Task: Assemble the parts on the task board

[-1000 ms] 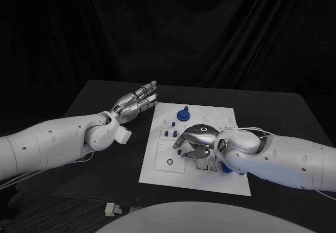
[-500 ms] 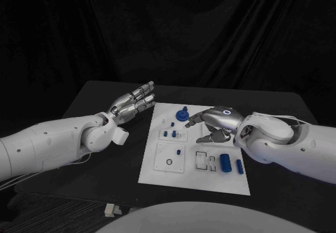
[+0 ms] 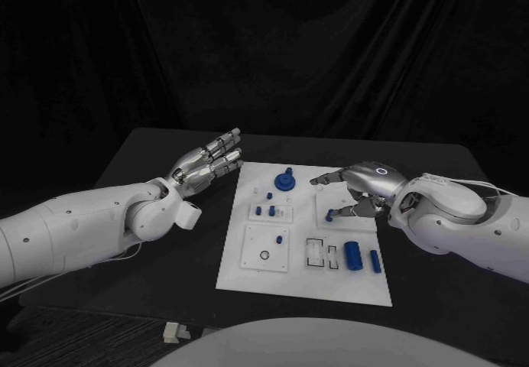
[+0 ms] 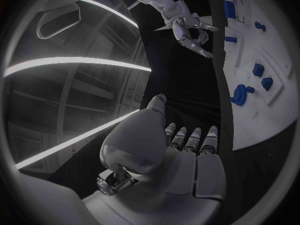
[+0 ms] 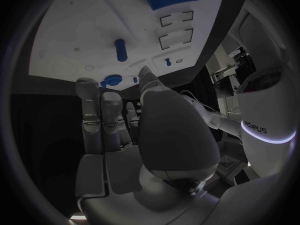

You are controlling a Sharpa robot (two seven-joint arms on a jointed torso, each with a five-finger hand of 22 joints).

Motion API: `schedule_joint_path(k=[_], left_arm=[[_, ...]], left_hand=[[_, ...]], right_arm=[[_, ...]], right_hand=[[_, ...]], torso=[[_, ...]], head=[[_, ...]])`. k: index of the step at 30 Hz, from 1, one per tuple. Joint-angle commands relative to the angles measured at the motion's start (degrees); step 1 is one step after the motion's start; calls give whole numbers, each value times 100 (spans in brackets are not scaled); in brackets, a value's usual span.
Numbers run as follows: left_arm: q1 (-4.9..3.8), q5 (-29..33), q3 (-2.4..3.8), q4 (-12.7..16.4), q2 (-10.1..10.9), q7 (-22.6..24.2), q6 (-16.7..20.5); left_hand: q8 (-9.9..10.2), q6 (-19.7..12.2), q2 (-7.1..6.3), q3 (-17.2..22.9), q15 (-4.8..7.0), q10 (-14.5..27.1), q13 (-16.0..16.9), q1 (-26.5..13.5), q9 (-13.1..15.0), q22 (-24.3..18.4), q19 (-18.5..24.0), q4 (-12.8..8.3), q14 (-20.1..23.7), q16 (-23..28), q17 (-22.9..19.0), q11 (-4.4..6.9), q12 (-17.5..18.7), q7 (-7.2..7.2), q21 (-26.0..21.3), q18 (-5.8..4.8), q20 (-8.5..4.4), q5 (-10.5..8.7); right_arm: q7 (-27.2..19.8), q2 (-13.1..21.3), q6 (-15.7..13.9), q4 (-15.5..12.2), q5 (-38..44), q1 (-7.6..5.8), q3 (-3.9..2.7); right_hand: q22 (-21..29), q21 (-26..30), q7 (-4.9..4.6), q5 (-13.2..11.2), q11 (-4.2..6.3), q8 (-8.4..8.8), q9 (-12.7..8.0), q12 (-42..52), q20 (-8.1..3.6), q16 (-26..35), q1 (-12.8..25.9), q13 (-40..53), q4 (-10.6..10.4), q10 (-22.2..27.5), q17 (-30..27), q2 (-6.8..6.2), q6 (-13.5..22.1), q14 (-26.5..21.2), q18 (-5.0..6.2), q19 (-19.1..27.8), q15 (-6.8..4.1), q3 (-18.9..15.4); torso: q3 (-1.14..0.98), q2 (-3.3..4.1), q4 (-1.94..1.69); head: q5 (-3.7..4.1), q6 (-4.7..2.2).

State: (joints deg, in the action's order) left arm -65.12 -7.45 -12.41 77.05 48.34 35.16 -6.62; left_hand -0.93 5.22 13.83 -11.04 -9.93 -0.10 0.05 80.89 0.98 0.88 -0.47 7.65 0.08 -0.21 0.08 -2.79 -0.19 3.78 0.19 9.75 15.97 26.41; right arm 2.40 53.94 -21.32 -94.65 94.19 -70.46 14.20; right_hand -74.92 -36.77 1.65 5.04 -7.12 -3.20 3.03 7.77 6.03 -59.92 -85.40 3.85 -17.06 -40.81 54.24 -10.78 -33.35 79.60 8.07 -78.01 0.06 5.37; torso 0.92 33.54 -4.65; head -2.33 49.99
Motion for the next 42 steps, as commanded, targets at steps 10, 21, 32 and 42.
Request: schedule_joint_path(k=[10, 21, 32, 42], left_arm=[[23, 6, 5, 25, 8, 99, -34], [30, 6, 5, 33, 15, 90, -38], [37, 6, 5, 25, 7, 81, -54], [48, 6, 5, 12, -11, 55, -81]], left_hand=[[-24, 8, 36, 12, -34, 10, -5, -13, 5, 11, 0, -51, -8, 21, -8, -37, 19, -32, 21, 47, 45, 45], [-24, 10, 39, 19, -37, 10, -5, -10, 6, 15, -2, -69, -8, 21, -8, -39, 19, -36, 22, 48, 47, 57], [-24, 10, 44, 29, -42, 10, -5, -7, 6, 16, -5, -97, -8, 21, -8, -54, 19, -56, 24, 48, 49, 72], [-25, 14, 47, 36, -45, 10, -5, -6, 6, 18, -6, -115, -8, 21, -8, -68, 19, -66, 25, 47, 51, 81]], right_arm=[[129, -114, 126, 265, 29, 218, -5], [100, -239, 218, 416, 29, 322, -5], [72, -321, 212, 508, 29, 396, -6], [82, -373, 277, 563, 29, 411, -6]], right_hand=[[-498, -162, -67, -93, -26, 1, 16, 153, 62, -12, 188, -5, 26, -525, 27, 72, -162, 163, -73, -147, 114, 41], [-515, -175, -489, 68, 33, -258, 149, 150, 73, -58, 36, -5, 162, -956, 79, 347, -1614, 192, -61, -172, 90, 177], [-528, -200, -594, 251, 126, -267, 152, 245, 33, -75, -154, 30, 448, -1488, 100, 503, -2085, 196, -70, -187, 57, 228], [-531, -196, -575, 416, 140, -198, 135, 244, 27, -65, -288, 28, 577, -1675, 94, 548, -2167, 174, -70, -171, 53, 317]], torso=[[-19, 9, -5], [-10, 9, 4], [-9, 7, -3], [-10, 6, -3]], head=[[44, 1], [16, 1], [7, 1], [5, 1]])
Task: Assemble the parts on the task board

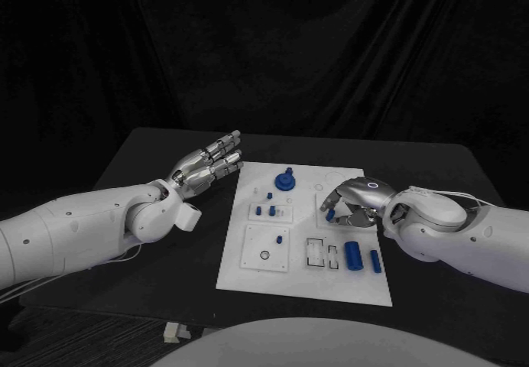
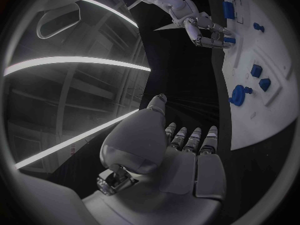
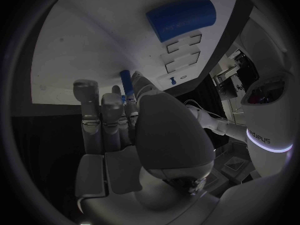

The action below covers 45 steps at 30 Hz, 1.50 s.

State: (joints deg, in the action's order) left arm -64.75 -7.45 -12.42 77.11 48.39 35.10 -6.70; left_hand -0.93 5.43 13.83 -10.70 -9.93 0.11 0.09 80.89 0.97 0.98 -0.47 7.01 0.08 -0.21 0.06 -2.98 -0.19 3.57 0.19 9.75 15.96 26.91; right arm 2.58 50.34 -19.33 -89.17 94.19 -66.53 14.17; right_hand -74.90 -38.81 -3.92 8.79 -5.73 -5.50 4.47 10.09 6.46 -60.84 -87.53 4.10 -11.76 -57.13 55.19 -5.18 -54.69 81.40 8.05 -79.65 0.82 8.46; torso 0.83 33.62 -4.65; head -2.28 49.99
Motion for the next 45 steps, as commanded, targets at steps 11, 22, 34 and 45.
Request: schedule_joint_path(k=[11, 22, 34, 45], left_arm=[[24, 7, 6, 4, -20, 50, -96], [34, 7, 6, 26, -24, 75, -110], [42, 7, 6, 12, -33, 48, -102], [43, 7, 6, 17, -24, 3, -73]], left_hand=[[-26, -5, 54, 20, -50, -11, -9, 2, 8, 13, -10, -93, -8, 21, -6, -67, 19, -58, 27, 45, 54, 55], [-35, 29, 67, 48, -60, -11, -9, 3, 14, 33, -25, -165, -11, 19, -4, -69, 19, -107, 37, 45, 57, 97], [-35, 26, 92, 68, -63, -11, -9, -3, 13, 32, -27, -188, -11, 19, -4, -78, 19, -116, 38, 43, 57, 110], [-36, 30, 115, 85, -64, -11, -9, -6, 14, 33, -28, -202, -12, 17, -3, -87, 19, -120, 39, 41, 58, 113]], right_arm=[[28, -34, -9, 45, 29, 44, -3], [-29, -29, -223, 40, 29, 47, -3], [-81, 52, -547, -62, 29, 45, -5], [96, 305, -680, -433, 29, -123, -7]], right_hand=[[-564, -145, -171, 344, 67, 54, 15, -63, -68, -18, -349, -35, 201, -437, 52, -40, -318, 6, -79, -19, -84, 400], [-588, -327, -315, 260, 141, 38, 51, -165, -126, -78, -388, -36, 202, -788, 124, -117, -578, 52, -100, -43, -139, 668], [-606, -495, -307, 34, 167, -11, 123, -301, -138, -147, -236, -42, 100, -1037, 204, -154, -875, 108, -120, -72, -151, 745], [-605, -508, -286, -67, 174, -17, 149, -347, -138, -142, -191, -41, 62, -1076, 203, -153, -940, 110, -120, -70, -153, 746]], torso=[[-1, -5, 3], [-1, -5, 1], [-2, -1, -4], [1, -8, -3]], head=[[-13, 1], [-13, 1], [-29, 1], [-50, 1]])
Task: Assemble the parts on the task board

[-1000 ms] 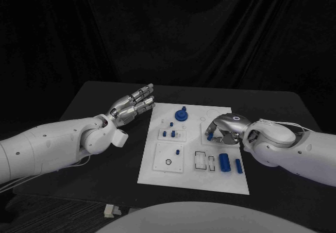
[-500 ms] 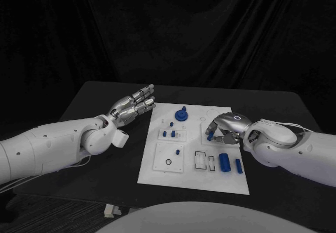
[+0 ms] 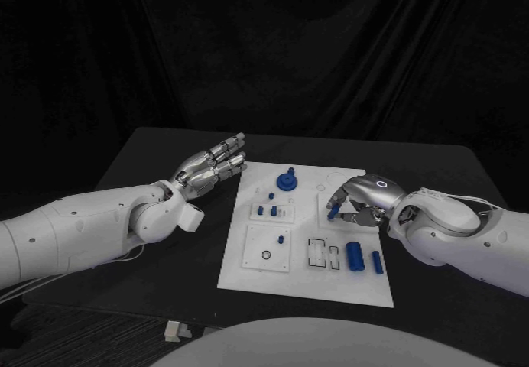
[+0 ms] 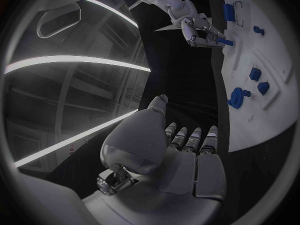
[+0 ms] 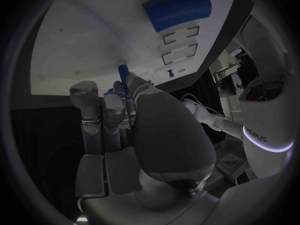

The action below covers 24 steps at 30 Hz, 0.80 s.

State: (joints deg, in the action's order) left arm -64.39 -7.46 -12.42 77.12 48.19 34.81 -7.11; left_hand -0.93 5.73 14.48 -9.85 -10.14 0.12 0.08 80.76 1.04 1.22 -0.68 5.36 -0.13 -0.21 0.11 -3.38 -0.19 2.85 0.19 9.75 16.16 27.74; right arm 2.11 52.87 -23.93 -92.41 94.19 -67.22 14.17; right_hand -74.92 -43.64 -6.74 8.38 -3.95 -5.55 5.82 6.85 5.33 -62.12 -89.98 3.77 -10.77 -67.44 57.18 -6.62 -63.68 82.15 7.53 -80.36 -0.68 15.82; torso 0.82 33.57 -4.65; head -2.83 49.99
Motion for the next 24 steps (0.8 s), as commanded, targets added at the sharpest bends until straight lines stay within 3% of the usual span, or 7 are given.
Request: schedule_joint_path(k=[1, 8, 9, 11, 15, 24], left_arm=[[7, 7, 6, 20, -4, 28, -31], [7, 7, 6, 14, -25, 4, -35], [7, 7, 6, 10, -30, 3, -37], [8, 7, 6, 5, -35, 4, -43], [10, 7, 6, -8, -44, 0, -59], [26, 7, 6, -81, -101, -32, -90]], left_hand=[[-35, -2, 62, 10, -45, -12, -8, 8, 6, 6, -7, -49, 10, 18, -9, -53, 19, -50, 38, 40, 37, 32], [-34, -6, 84, 36, -47, -12, -8, 13, 5, 7, -8, -79, 9, 18, -9, -64, 19, -54, 38, 38, 38, 34], [-34, -5, 92, 56, -49, -12, -8, 21, 5, 7, -8, -109, 9, 18, -9, -69, 19, -56, 39, 36, 38, 35], [-33, -9, 100, 95, -48, -12, -8, 33, 4, 6, -9, -167, 10, 18, -9, -70, 19, -57, 39, 34, 38, 20], [-32, -13, 112, 130, -48, -12, -8, 36, 3, 4, -9, -207, 11, 19, -9, -69, 19, -57, 38, 33, 37, -3], [-28, -26, 112, 171, -46, -12, -8, 31, 1, -6, -3, -262, 13, 21, -11, -66, 19, -56, 34, 30, 36, -22]], right_arm=[[160, 84, -227, -166, 29, -79, -7], [261, 275, -105, -742, 29, -229, -7], [274, 275, -48, -831, 29, -236, -6], [287, 258, 57, -964, 29, -241, -6], [274, 129, 272, -1191, 29, -205, -5], [217, -497, 516, -1046, 29, -112, -5]], right_hand=[[-616, -92, -2, -48, 1, -15, 21, -32, -26, -53, 61, -6, -42, -59, 49, -10, -59, 50, -77, -14, -7, 9], [-637, -205, 1, -67, 17, -26, 43, -41, -32, -142, 54, -2, -39, -110, 149, -5, -108, 88, -90, -43, -19, 16], [-739, -715, 0, -27, 25, -20, 66, -67, -43, -563, 47, -3, -30, -156, 598, -8, -139, 248, -163, -173, -31, 25], [-807, -1079, 2, 18, 37, -24, 88, -76, -54, -749, 37, 0, -15, -211, 781, -11, -179, 316, -213, -263, -41, 33], [-831, -1232, 12, 58, 51, -28, 114, -90, -64, -799, 51, 1, -11, -266, 816, -21, -225, 329, -231, -299, -50, 30], [-850, -1377, -4, 149, 45, 9, 134, -148, -75, -883, 25, -6, 32, -280, 877, -38, -219, 352, -248, -331, -51, 58]], torso=[[1, -2, -6], [4, -3, -7], [5, -1, -5], [5, 1, -3], [8, 2, -5], [3, 3, 2]], head=[[12, 1], [18, 1], [17, 1], [13, 1], [12, 1], [-29, 1]])
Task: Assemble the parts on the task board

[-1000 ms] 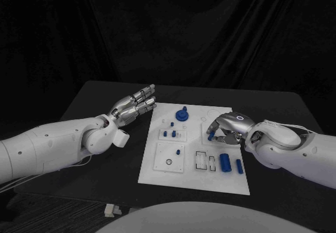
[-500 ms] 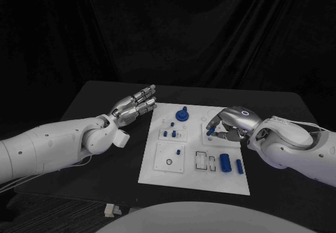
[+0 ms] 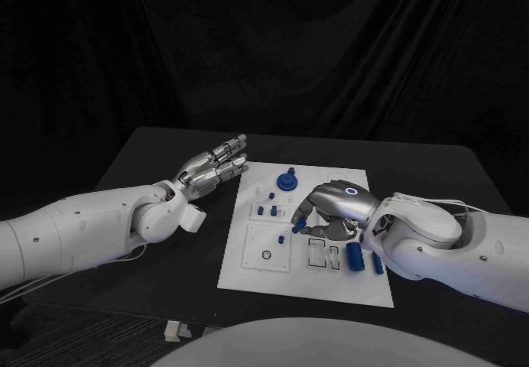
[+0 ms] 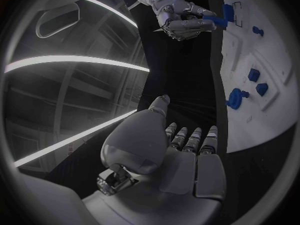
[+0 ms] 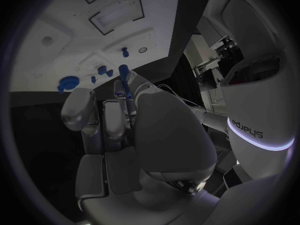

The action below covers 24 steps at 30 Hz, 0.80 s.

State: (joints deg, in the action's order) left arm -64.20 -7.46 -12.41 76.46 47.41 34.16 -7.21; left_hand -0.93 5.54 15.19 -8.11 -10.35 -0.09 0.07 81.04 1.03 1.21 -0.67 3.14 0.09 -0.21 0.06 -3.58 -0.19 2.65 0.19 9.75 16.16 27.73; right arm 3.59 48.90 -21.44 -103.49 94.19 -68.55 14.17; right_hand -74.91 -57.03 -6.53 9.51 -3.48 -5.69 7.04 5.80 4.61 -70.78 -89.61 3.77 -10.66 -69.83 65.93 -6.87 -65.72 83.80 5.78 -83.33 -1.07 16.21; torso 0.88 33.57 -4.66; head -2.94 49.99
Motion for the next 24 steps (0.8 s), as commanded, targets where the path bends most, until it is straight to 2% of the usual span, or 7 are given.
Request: schedule_joint_path(k=[1, 6, 10, 13, 24], left_arm=[[8, 7, 6, -21, -27, 31, -80], [15, 7, 6, -63, -60, 22, -88], [18, 7, 6, -78, -81, 24, -94], [20, 7, 6, -89, -95, 24, -102], [36, 7, 6, -120, -134, 24, -138]], left_hand=[[-28, -6, 41, -3, -26, 9, -7, 4, 2, -5, -3, -40, -9, 21, -6, -46, 19, -37, 34, 30, 36, -22], [-27, -13, 39, 7, -23, 9, -7, -2, 0, -7, -1, -54, -9, 21, -6, -41, 19, -33, 32, 29, 35, -27], [-26, -13, 37, 15, -19, 9, -7, -11, 1, -9, 0, -66, -9, 21, -6, -32, 19, -29, 32, 28, 34, -30], [-26, -13, 37, 15, -19, 9, -7, -11, 1, -9, 0, -66, -9, 21, -6, -32, 19, -29, 32, 28, 34, -30], [-25, -19, 39, 23, -15, 9, -7, -21, -1, -11, 1, -73, -9, 21, -6, -26, 19, -26, 31, 28, 31, -33]], right_arm=[[66, -140, 281, 81, 29, 25, -5], [32, -584, 385, 334, 227, 86, -5], [11, -832, 415, 493, 372, 146, -6], [4, -958, 451, 574, 418, 181, -6], [60, -1167, 661, 758, 463, 257, -6]], right_hand=[[-851, -38, -25, 36, -1, 23, 12, -43, -3, -17, -12, -6, 20, -41, 3, -12, -15, 187, -73, -33, -12, 19], [-861, -134, -35, 183, -7, 48, 34, -84, -4, -67, -19, -3, 60, -59, 34, -17, -23, 190, -83, -42, -7, 52], [-865, -158, -33, 197, -5, 49, 39, -84, -4, -65, -8, -1, 61, -73, 26, -22, -31, 189, -86, -45, -8, 51], [-867, -169, -33, 203, -5, 51, 40, -86, -5, -65, -7, -1, 64, -74, 23, -26, -30, 189, -87, -46, -8, 51], [-871, -202, -32, 233, -3, 61, 46, -98, -6, -84, -13, -2, 82, -77, 38, -32, -27, 192, -90, -50, -10, 62]], torso=[[-6, 4, 3], [-6, -10, 1], [-11, -18, -5], [-12, -12, -18], [-4, 17, -22]], head=[[-19, 1], [-4, 1], [-13, 1], [-7, 1], [-17, 1]])
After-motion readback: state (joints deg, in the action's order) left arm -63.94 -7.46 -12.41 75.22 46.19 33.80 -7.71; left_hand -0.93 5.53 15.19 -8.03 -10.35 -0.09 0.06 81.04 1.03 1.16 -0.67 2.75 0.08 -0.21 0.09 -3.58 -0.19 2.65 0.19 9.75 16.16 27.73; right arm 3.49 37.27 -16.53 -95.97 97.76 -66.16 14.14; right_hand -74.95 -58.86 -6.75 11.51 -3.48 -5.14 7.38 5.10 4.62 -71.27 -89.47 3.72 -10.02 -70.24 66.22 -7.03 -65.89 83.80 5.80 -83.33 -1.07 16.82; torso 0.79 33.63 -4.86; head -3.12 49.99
